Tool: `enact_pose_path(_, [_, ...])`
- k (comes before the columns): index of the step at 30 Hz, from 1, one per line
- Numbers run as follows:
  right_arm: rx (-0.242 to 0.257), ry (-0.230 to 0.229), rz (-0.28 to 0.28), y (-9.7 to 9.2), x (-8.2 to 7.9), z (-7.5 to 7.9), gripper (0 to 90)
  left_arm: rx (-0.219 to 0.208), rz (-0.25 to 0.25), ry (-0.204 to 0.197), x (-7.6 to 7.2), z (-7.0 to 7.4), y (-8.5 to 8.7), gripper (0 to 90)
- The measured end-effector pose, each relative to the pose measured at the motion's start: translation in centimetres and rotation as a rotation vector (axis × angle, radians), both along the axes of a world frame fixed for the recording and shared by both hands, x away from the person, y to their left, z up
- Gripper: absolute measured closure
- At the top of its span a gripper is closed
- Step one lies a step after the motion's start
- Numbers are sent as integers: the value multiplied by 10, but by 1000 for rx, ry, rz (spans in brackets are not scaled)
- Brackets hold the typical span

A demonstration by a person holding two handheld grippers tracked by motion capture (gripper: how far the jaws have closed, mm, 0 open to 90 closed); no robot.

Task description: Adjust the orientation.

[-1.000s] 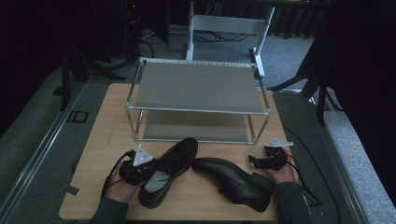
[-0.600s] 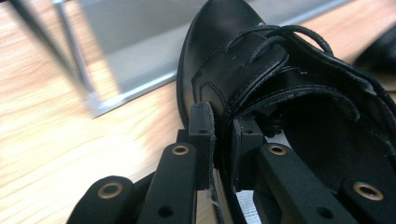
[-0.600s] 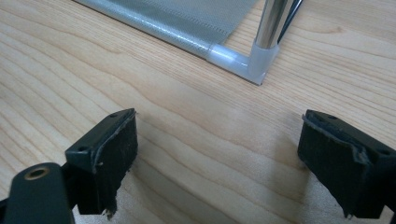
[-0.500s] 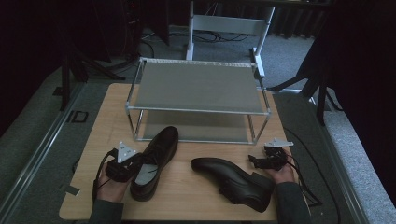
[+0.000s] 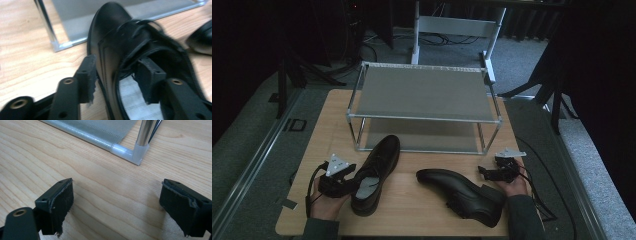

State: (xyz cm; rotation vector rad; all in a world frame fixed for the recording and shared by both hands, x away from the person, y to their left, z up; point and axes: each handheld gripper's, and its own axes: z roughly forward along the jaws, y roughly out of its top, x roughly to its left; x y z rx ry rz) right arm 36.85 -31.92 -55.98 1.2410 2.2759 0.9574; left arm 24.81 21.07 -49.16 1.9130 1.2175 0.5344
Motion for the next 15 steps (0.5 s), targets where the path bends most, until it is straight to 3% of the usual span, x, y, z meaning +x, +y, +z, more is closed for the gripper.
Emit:
enact_pose_path(4, [0, 0, 0, 0, 0, 0, 117, 7, 2, -19, -5, 6, 4, 498])
enact_pose_path(8, [0, 0, 0, 0, 0, 0, 117, -13, 17, -32, -8, 11, 15, 515])
enact_pose_path(11, [0, 0, 0, 0, 0, 0, 117, 3, 34, -7, -5, 8, 22, 573])
enact_pose_path(15, [0, 0, 0, 0, 0, 0, 117, 43, 58, 59, 2, -7, 30, 647])
